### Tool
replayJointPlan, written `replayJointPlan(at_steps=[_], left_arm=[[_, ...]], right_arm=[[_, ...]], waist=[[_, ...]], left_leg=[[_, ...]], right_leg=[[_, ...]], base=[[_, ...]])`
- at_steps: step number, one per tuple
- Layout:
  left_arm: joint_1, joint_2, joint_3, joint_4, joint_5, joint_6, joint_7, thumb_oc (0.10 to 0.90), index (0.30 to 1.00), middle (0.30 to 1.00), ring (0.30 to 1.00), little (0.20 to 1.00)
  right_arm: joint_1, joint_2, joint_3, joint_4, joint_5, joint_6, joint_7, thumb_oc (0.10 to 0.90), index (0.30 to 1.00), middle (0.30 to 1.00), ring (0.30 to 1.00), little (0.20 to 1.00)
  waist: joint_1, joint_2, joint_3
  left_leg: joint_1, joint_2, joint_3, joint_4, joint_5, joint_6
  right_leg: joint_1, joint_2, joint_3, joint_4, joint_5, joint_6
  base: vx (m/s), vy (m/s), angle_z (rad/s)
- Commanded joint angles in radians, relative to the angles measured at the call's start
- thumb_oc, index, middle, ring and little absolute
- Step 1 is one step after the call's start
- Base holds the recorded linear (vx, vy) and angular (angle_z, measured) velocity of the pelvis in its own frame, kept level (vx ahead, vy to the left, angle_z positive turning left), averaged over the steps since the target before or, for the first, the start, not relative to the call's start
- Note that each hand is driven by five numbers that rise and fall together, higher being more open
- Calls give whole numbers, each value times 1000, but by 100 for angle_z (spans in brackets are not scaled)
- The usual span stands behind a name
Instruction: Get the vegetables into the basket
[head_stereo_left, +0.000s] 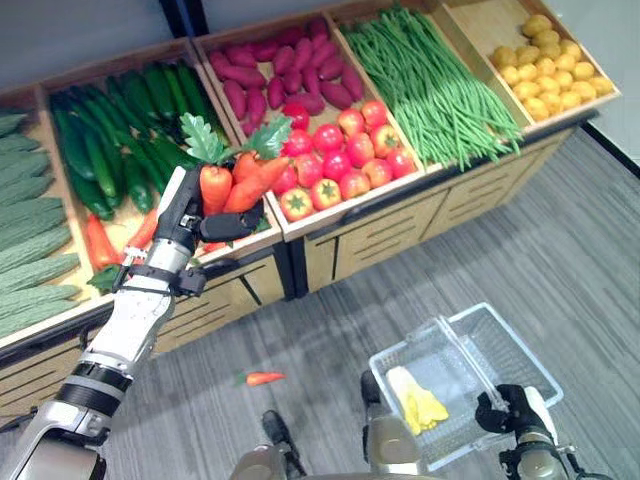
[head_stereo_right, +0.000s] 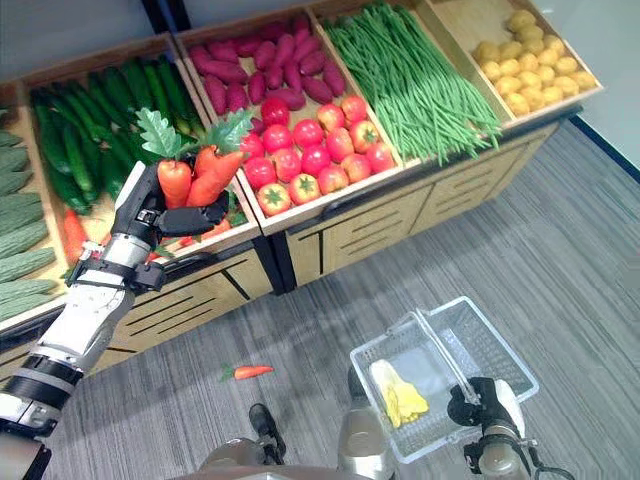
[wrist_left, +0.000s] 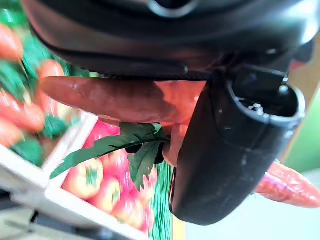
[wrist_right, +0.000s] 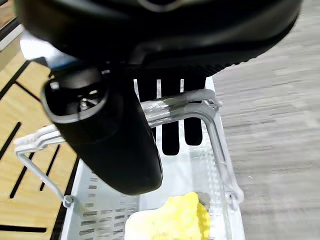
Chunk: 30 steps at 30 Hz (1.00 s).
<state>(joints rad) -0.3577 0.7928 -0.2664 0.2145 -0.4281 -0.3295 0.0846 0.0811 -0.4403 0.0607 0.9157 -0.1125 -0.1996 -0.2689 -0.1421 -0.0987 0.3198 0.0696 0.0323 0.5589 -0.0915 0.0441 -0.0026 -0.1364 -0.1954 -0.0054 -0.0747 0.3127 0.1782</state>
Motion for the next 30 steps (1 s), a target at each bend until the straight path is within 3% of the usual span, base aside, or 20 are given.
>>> replayJointPlan(at_steps=[1, 2, 3, 4, 5, 10, 14, 21, 30], left_arm=[[-133, 51, 30, -32, 11, -97, 16, 400, 300, 300, 300, 300], [-101, 71, 50, -49, 18, -92, 16, 400, 300, 300, 300, 300], [-77, 90, 75, -63, 26, -89, 20, 400, 300, 300, 300, 300], [-75, 91, 77, -65, 27, -88, 20, 400, 300, 300, 300, 300], [-55, 99, 98, -72, 29, -83, 30, 400, 300, 300, 300, 300], [3, 104, 147, -88, 42, -81, 33, 400, 300, 300, 300, 300], [11, 86, 139, -87, 43, -78, 20, 400, 300, 300, 300, 300], [-5, 44, 119, -78, 37, -73, 9, 400, 300, 300, 300, 300], [-43, -8, 72, -61, 29, -71, 4, 400, 300, 300, 300, 300]], right_arm=[[-28, -95, -18, -24, 20, -48, -55, 400, 300, 300, 300, 300], [-38, -89, -8, -9, 20, -48, -52, 400, 300, 300, 300, 300], [-43, -89, -6, -12, 19, -49, -48, 400, 300, 300, 300, 300], [-44, -89, -5, -12, 19, -49, -48, 400, 300, 300, 300, 300], [-63, -89, 3, -8, 16, -47, -50, 400, 300, 300, 300, 300], [-67, -93, 6, -20, 6, -41, -54, 400, 300, 300, 300, 300], [-42, -109, -25, -65, 5, -44, -61, 400, 300, 300, 300, 300], [11, -121, -77, -62, 17, -43, -70, 400, 300, 300, 300, 300], [54, -133, -110, -70, 39, -56, -78, 400, 300, 300, 300, 300]], waist=[[41, 43, -35], [56, 56, -43], [73, 56, -50], [73, 55, -49], [96, 51, -53], [123, 33, -63], [100, 42, -67], [69, 61, -64], [36, 99, -55]], left_leg=[[-2, 46, -62, 116, -92, -54], [9, 54, -41, 109, -103, -45], [9, 63, -2, 109, -99, -38], [10, 63, 0, 109, -100, -38], [8, 74, 39, 115, -96, -38], [15, 91, 108, 133, -79, -59], [16, 116, 128, 139, -43, -88], [20, 151, 134, 124, 25, -137], [36, 186, 139, 104, 77, -175]], right_leg=[[-2, -88, -104, 212, -170, 71], [23, -78, -146, 348, -253, 59], [41, -74, -188, 417, -284, 49], [40, -75, -185, 421, -288, 49], [68, -86, -239, 444, -297, 44], [141, -76, -311, 310, -313, 34], [185, -31, -323, 218, -362, 13], [240, 21, -310, 104, -361, 0], [264, 57, -300, 82, -372, -19]], base=[[-144, 226, -71], [-160, 228, -83], [-112, 188, -89], [-152, 31, -86], [-80, -6, -72], [-46, -78, -73], [-2, -154, -49], [-20, -142, -19], [-13, -90, -6]])
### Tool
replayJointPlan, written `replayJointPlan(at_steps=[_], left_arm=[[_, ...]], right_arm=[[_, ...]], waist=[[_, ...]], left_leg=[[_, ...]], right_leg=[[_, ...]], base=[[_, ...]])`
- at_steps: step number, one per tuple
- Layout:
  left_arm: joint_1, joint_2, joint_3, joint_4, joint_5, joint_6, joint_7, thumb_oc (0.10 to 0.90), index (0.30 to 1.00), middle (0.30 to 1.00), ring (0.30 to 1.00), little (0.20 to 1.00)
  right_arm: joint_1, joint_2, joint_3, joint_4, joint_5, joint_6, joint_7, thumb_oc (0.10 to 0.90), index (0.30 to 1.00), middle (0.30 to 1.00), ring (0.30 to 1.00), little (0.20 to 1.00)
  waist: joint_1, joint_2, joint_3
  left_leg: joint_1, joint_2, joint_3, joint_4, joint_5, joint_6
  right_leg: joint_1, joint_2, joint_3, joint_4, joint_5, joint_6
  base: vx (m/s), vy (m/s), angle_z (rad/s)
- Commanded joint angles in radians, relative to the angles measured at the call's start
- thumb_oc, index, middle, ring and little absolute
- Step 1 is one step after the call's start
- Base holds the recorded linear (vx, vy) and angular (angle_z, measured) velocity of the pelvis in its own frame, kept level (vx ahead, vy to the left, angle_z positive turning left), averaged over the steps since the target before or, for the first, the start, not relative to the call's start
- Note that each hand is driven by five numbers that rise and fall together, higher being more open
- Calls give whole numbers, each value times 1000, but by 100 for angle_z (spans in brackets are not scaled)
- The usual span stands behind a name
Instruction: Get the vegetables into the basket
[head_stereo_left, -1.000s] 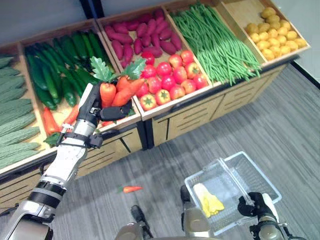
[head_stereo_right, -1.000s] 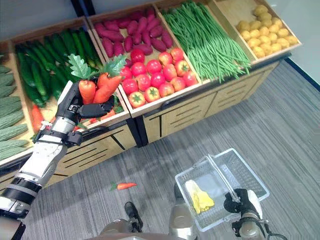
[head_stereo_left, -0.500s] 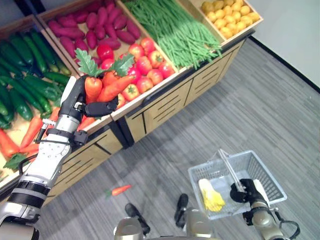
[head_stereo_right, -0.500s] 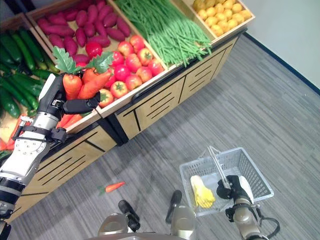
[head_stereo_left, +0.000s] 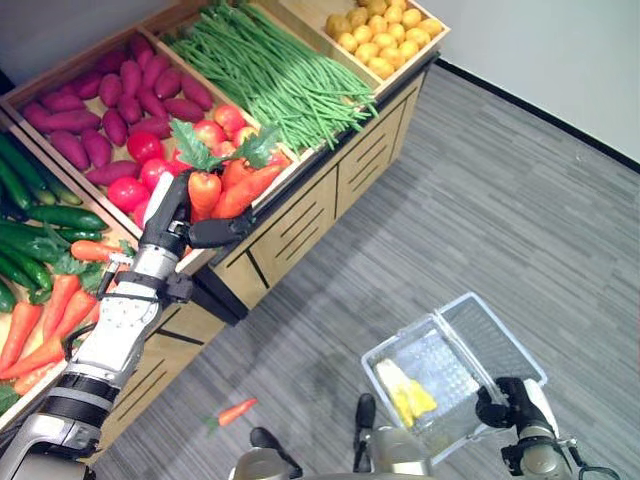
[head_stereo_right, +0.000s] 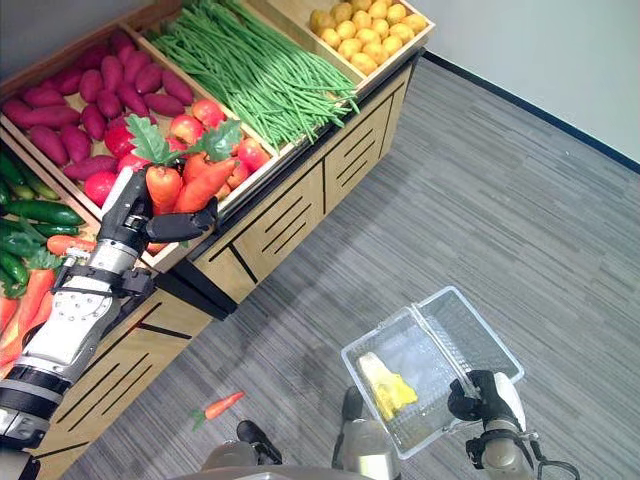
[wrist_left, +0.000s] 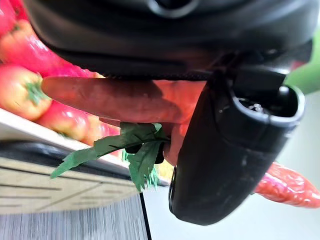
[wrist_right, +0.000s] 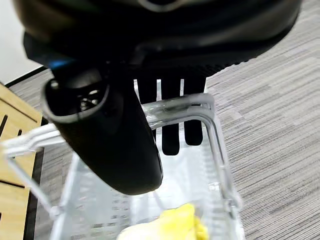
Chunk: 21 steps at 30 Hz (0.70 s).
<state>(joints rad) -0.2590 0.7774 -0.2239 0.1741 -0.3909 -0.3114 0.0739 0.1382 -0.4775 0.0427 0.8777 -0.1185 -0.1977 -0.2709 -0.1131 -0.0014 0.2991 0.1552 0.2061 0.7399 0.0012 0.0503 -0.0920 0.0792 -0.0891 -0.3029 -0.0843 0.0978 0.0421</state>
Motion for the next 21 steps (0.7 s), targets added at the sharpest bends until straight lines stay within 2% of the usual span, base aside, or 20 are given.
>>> replayJointPlan(at_steps=[1, 5, 7, 8, 9, 10, 11, 12, 14, 15, 16, 18, 20, 21], left_arm=[[-148, 3, 23, -24, -11, -88, 13, 400, 300, 300, 300, 300], [-172, -19, -3, -18, -18, -84, 8, 400, 300, 300, 300, 300], [-190, -34, -19, -13, -19, -83, 4, 400, 300, 300, 300, 300], [-183, -35, -20, -22, -27, -86, 7, 400, 300, 300, 300, 300], [-183, -43, -19, -22, -25, -86, 11, 400, 300, 300, 300, 300], [-183, -43, -19, -22, -25, -86, 12, 400, 300, 300, 300, 300], [-165, -42, -12, -23, -19, -86, 18, 400, 300, 300, 300, 300], [-126, -36, 20, -31, 1, -103, 38, 400, 300, 300, 300, 300], [-97, -27, 42, -53, 2, -111, 48, 400, 300, 300, 300, 300], [-94, -26, 44, -54, 2, -110, 48, 400, 300, 300, 300, 300], [-90, -21, 49, -51, 1, -114, 49, 400, 300, 300, 300, 300], [-69, -1, 62, -78, -10, -116, 31, 400, 300, 300, 300, 300], [-74, 7, 49, -75, -14, -114, 18, 400, 300, 300, 300, 300], [-81, 9, 40, -67, -12, -115, 15, 400, 300, 300, 300, 300]], right_arm=[[5, -98, -95, -40, 46, -61, -80, 400, 300, 300, 300, 300], [24, -104, -104, -54, 50, -67, -83, 400, 300, 300, 300, 300], [35, -105, -106, -53, 57, -75, -84, 400, 300, 300, 300, 300], [11, -124, -91, -52, 60, -74, -85, 400, 300, 300, 300, 300], [-3, -127, -82, -41, 62, -70, -83, 400, 300, 300, 300, 300], [-4, -127, -81, -40, 62, -71, -83, 400, 300, 300, 300, 300], [-33, -142, -62, -23, 67, -66, -80, 400, 300, 300, 300, 300], [-94, -164, -13, -3, 56, -64, -72, 400, 300, 300, 300, 300], [-126, -178, 10, -9, 55, -68, -67, 400, 300, 300, 300, 300], [-127, -178, 12, -8, 55, -67, -67, 400, 300, 300, 300, 300], [-145, -189, 25, -9, 52, -70, -62, 400, 300, 300, 300, 300], [-150, -197, 47, -10, 45, -74, -44, 400, 300, 300, 300, 300], [-134, -193, 42, -24, 38, -68, -35, 400, 300, 300, 300, 300], [-144, -187, 43, -20, 34, -62, -31, 400, 300, 300, 300, 300]], waist=[[1, 8, -32], [-10, 16, -22], [-12, 10, -12], [23, 4, 7], [30, 0, 9], [28, 0, 8], [54, -4, 10], [102, -10, 21], [127, -12, 22], [127, -13, 21], [137, -12, 21], [136, -17, 15], [122, -22, 5], [112, -27, -7]], left_leg=[[-48, 18, -44, 10, 79, -90], [-62, 51, -60, 34, 96, -109], [-72, 84, -91, 91, 94, -127], [-112, 59, -262, 152, 88, -103], [-130, 40, -320, 152, 69, -92], [-133, 40, -322, 154, 68, -91], [-162, -12, -446, 136, 32, -68], [-223, -53, -675, 58, 35, -49], [-243, -77, -768, 11, 57, -46], [-242, -78, -766, 9, 58, -46], [-256, -96, -812, 7, 60, -42], [-232, -92, -774, 5, 48, -31], [-206, -107, -729, 0, 36, -16], [-186, -128, -688, -10, 18, 1]], right_leg=[[45, -41, 2, 100, -165, 111], [33, -17, 14, 132, -194, 86], [43, 2, 31, 132, -207, 66], [27, 18, 75, 141, -201, 53], [20, 14, 89, 144, -202, 55], [19, 13, 87, 146, -203, 55], [8, 10, 130, 145, -199, 60], [-30, 14, 256, 155, -174, 71], [-52, 28, 314, 156, -161, 72], [-53, 27, 315, 159, -163, 73], [-56, 36, 345, 163, -166, 74], [-51, 41, 385, 180, -181, 73], [-45, 16, 395, 196, -189, 86], [-61, -4, 430, 204, -183, 103]], base=[[-22, -90, -5], [-19, -141, 1], [-13, -196, 1], [-43, -126, -12], [-52, -61, -47], [14, 29, -120], [51, 118, -111], [58, 137, -120], [60, 107, -161], [81, 100, -190], [74, 92, -137], [125, 201, -98], [161, 342, -107], [119, 384, -73]])
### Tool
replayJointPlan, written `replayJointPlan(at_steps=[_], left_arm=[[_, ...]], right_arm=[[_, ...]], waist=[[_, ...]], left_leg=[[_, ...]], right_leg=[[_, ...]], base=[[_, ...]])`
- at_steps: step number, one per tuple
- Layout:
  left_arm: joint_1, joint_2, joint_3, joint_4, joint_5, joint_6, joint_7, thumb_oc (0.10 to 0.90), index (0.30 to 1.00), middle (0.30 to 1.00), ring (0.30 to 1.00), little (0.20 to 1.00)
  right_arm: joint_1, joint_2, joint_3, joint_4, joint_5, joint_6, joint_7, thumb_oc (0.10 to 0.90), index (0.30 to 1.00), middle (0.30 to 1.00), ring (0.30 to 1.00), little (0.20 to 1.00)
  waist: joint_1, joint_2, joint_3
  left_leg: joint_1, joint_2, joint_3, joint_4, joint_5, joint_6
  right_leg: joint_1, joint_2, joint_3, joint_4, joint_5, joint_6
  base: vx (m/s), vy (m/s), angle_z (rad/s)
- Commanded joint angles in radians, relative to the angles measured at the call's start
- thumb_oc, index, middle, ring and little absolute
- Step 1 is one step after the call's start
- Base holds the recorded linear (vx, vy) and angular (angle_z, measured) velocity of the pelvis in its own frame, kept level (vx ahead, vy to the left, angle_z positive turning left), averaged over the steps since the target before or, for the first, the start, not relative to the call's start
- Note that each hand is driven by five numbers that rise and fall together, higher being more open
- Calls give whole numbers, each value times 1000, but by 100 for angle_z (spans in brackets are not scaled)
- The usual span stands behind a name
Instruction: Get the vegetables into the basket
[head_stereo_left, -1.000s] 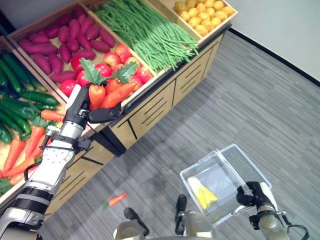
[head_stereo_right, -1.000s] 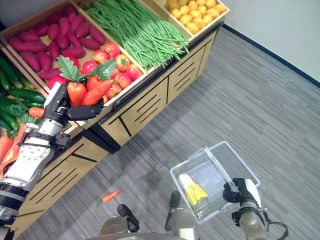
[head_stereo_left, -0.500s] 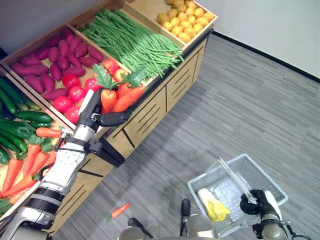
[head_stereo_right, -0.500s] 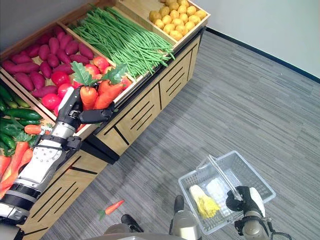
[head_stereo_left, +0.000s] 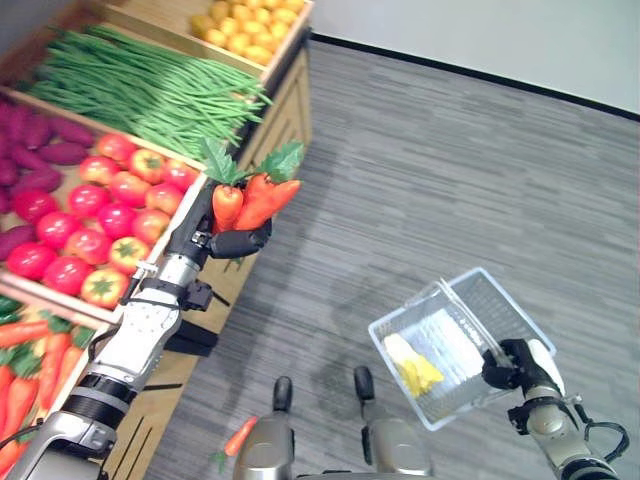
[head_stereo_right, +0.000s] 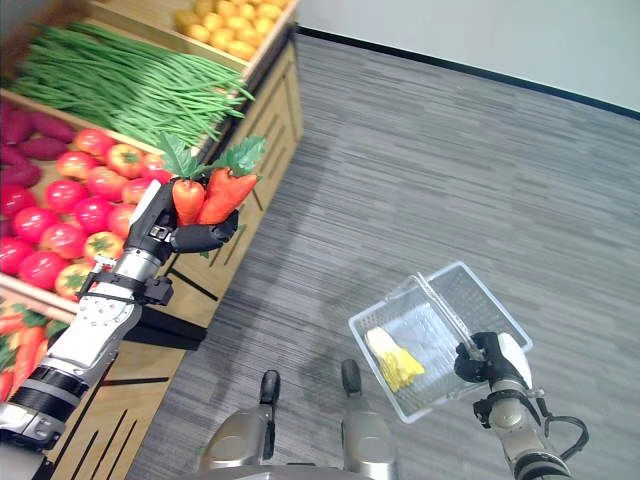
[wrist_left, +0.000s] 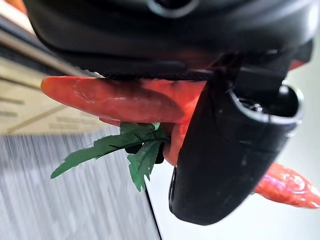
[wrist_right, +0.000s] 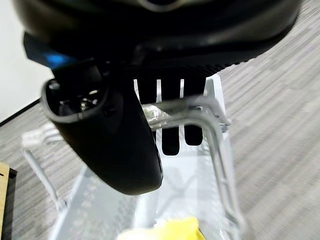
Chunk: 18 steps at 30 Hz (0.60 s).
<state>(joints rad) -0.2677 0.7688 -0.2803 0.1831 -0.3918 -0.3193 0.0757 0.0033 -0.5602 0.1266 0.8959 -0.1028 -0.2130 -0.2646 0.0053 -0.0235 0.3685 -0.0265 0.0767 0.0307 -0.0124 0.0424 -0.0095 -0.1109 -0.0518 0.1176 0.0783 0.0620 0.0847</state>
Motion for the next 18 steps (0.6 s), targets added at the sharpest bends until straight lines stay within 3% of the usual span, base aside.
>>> replayJointPlan(at_steps=[1, 6, 9, 12, 18], left_arm=[[-75, 20, 96, -75, -11, -110, 16, 400, 300, 300, 300, 300], [-75, 35, 99, -63, -6, -112, 18, 400, 300, 300, 300, 300], [-60, 44, 112, -66, -8, -112, 18, 400, 300, 300, 300, 300], [-30, 49, 126, -73, -10, -108, 6, 400, 300, 300, 300, 300], [-12, 46, 110, -80, -22, -100, -31, 400, 300, 300, 300, 300]], right_arm=[[-12, -99, -42, -39, 18, -44, -36, 400, 300, 300, 300, 300], [-46, -71, -35, -21, 20, -35, -45, 400, 300, 300, 300, 300], [-50, -60, -35, -16, 18, -35, -45, 400, 300, 300, 300, 300], [-36, -43, -47, 9, 9, -36, -47, 400, 300, 300, 300, 300], [1, -45, -72, 34, 5, -35, -41, 400, 300, 300, 300, 300]], waist=[[-11, -7, -81], [-7, -11, -83], [0, -13, -79], [2, -11, -78], [-16, -4, -102]], left_leg=[[3, -6, 44, 1, 20, -75], [36, -20, 132, 7, -17, -49], [54, -21, 160, 6, -27, -44], [91, -16, 200, 2, -40, -42], [132, -8, 231, -16, -37, -59]], right_leg=[[120, -50, 22, 41, -139, 71], [67, -68, 60, 72, -108, 103], [54, -68, 35, 91, -93, 110], [42, -84, -66, 121, -76, 116], [78, -86, -111, 47, -65, 111]], base=[[70, 286, -51], [31, 196, -64], [18, 78, -70], [31, 42, -35], [47, -22, -24]])
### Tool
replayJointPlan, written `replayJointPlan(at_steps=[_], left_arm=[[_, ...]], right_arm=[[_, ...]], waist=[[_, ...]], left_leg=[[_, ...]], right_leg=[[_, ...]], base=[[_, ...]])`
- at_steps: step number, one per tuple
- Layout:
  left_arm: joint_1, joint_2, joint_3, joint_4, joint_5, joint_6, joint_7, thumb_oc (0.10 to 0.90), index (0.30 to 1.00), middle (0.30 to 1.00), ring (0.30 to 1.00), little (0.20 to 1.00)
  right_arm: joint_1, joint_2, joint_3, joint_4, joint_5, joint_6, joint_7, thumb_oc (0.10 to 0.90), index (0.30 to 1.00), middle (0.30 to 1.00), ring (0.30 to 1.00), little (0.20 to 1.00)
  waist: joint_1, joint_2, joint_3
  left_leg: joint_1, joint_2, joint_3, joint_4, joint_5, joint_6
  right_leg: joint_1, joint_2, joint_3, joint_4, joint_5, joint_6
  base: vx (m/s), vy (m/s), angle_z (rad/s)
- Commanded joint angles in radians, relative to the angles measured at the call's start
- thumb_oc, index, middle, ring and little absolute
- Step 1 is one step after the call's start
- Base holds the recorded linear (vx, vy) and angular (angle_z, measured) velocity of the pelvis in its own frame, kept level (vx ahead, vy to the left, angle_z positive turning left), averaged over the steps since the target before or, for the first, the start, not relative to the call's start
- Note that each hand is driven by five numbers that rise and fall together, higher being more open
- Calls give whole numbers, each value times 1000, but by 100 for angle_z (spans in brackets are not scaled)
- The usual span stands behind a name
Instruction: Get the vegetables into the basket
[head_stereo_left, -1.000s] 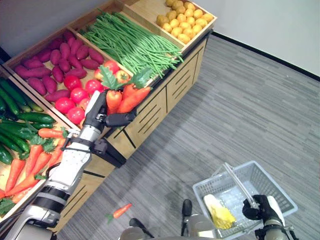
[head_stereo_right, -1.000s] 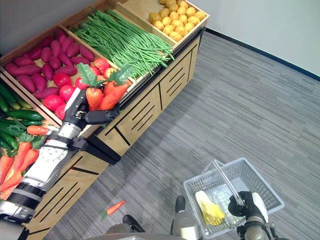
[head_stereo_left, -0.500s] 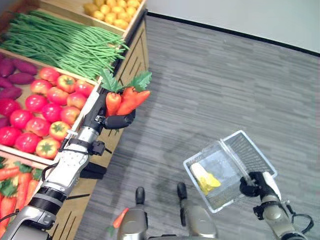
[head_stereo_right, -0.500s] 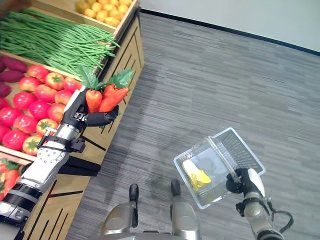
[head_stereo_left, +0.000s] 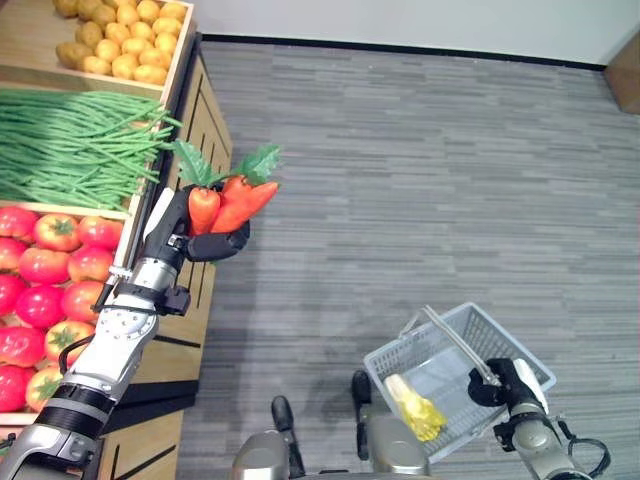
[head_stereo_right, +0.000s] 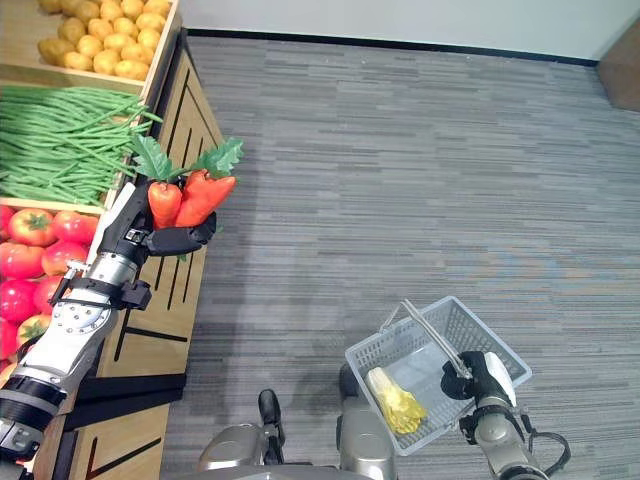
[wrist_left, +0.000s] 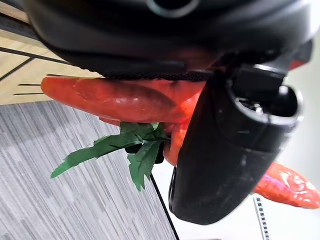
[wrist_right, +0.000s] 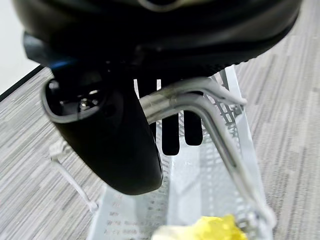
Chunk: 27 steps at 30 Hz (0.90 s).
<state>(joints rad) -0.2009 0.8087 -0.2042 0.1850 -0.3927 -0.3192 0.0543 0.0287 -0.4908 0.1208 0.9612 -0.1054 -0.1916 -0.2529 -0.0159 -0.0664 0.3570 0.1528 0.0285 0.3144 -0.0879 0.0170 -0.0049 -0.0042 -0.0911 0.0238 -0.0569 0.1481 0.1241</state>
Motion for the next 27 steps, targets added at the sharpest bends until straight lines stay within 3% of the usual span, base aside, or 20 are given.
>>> replayJointPlan(at_steps=[1, 12, 18, 21, 27], left_arm=[[-77, 4, 31, -82, -23, -98, -17, 400, 300, 300, 300, 300], [-103, -1, -38, -90, -40, -92, -69, 400, 300, 300, 300, 300], [-155, 4, -115, -111, -45, -98, -99, 400, 300, 300, 300, 300], [-207, 24, -199, -133, -34, -96, -122, 400, 300, 300, 300, 300], [-281, 54, -296, -178, -13, -99, -142, 400, 300, 300, 300, 300]], right_arm=[[-19, -118, -68, -35, 7, -57, -50, 400, 300, 300, 300, 300], [-55, -236, -60, -88, -30, -46, -48, 400, 300, 300, 300, 300], [-171, -342, 12, -114, -67, -44, -50, 400, 300, 300, 300, 300], [-255, -408, 66, -118, -94, -38, -53, 400, 300, 300, 300, 300], [-360, -456, 149, -143, -126, -35, -54, 400, 300, 300, 300, 300]], waist=[[2, 40, -94], [-11, 64, -115], [-10, 78, -114], [-11, 88, -116], [-13, 92, -117]], left_leg=[[-44, 42, -50, 54, -9, -68], [-29, 66, -14, 1, 31, -106], [-36, 77, 2, 1, 39, -118], [-42, 79, -6, 1, 43, -123], [-41, 79, -7, 1, 42, -124]], right_leg=[[-24, -47, -16, 161, -148, 69], [44, -42, -3, -6, -99, 65], [39, -44, 1, -29, -81, 71], [42, -46, -6, -30, -80, 71], [43, -48, -8, -30, -78, 72]], base=[[36, -54, -6], [-8, -76, -10], [-31, -48, -9], [-3, -10, 0], [0, 0, 0]])
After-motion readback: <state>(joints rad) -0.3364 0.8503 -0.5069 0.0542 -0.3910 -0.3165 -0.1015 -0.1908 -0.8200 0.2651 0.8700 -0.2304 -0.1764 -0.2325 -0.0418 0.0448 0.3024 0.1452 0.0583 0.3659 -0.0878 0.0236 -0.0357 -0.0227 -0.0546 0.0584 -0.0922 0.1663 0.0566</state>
